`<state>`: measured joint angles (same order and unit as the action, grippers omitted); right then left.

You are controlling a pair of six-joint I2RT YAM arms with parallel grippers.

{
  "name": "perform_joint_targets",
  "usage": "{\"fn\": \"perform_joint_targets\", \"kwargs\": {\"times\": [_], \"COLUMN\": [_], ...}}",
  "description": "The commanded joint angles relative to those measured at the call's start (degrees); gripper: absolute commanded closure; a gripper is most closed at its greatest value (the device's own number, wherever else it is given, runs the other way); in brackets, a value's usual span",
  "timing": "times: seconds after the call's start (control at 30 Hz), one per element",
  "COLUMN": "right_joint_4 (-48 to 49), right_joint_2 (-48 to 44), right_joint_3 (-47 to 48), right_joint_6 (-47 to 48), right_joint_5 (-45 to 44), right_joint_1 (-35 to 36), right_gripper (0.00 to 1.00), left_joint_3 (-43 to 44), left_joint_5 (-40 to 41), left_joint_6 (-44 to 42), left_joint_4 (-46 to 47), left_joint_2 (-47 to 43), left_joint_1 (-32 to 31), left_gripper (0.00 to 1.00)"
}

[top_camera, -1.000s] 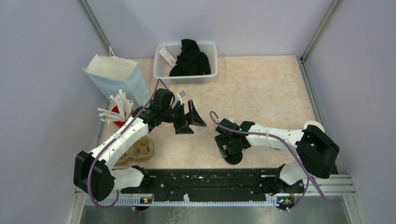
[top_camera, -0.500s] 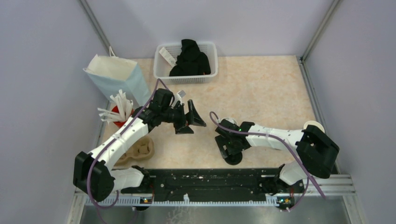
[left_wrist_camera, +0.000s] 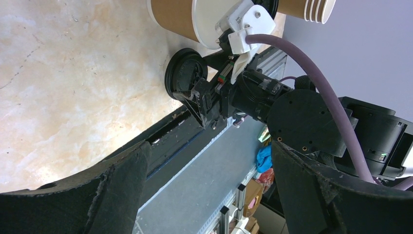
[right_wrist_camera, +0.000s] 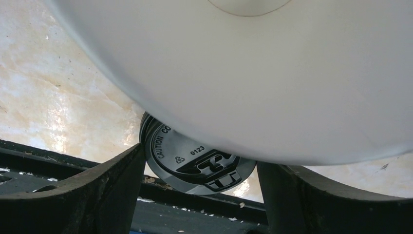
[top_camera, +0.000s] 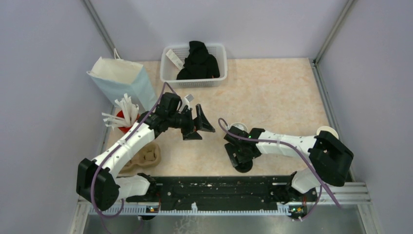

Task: Pack the takeout coffee

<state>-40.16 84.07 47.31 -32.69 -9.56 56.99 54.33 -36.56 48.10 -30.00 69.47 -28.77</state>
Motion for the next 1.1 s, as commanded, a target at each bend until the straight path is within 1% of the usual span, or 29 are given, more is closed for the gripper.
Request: {"fn": "perform_joint_targets", "kwargs": {"times": [0.0, 0.17, 0.3, 0.4, 0.47, 0.53, 0.63, 0.73, 0.8, 0.97, 1.07], "right_joint_4": [-1.3, -6.0, -12.0, -17.1, -19.7, -20.4, -19.3, -18.8, -18.2, -19.5, -19.5], "right_joint_2": [-0.1, -4.5, -12.1, -18.2, -20.5, -20.4, -17.7, -12.3, -7.6, 4.4, 8.1], "right_joint_3": [1.5, 1.7, 2.6, 4.9, 7.8, 11.1, 16.5, 22.7, 25.6, 33.5, 37.0], "right_joint_6": [-1.0, -3.2, -6.3, -8.0, -7.5, -4.6, 1.8, 6.6, 9.3, 14.1, 15.1], "right_joint_5": [-2.3, -2.1, -1.2, -2.1, -2.5, -1.1, 1.1, 2.3, 2.3, -0.5, -0.6], "right_joint_1": [1.0, 1.9, 2.0, 1.8, 0.4, -3.2, -9.8, -14.2, -15.2, -15.3, -15.3], "right_gripper": [0.22, 0.23, 0.23, 0.23, 0.23, 0.23, 0.23, 0.23, 0.23, 0.22, 0.22], "left_joint_3": [0.5, 0.5, 0.4, 0.4, 0.4, 0.5, 1.0, 3.2, 5.7, 10.2, 11.2], "left_joint_5": [-1.1, -1.0, -0.7, -0.5, -0.2, 0.2, 0.6, 1.7, 2.3, 1.7, 1.3], "left_joint_6": [0.2, 0.1, 0.3, 0.6, 0.6, 0.5, -0.6, -3.4, -5.8, -9.1, -10.3], "left_joint_4": [2.3, 2.2, 2.5, 2.9, 3.1, 3.4, 3.3, 1.0, -0.4, -1.9, -2.1], "left_joint_2": [-1.7, -1.7, -1.7, -1.8, -1.8, -1.9, -1.6, -0.1, 1.7, 5.9, 7.8], "left_joint_1": [-0.1, -0.1, -0.1, -0.1, -0.1, -0.1, -0.1, -0.1, -0.1, -0.1, -0.1], "left_gripper": [0.02, 0.02, 0.02, 0.02, 0.02, 0.02, 0.02, 0.02, 0.02, 0.02, 0.02]}}
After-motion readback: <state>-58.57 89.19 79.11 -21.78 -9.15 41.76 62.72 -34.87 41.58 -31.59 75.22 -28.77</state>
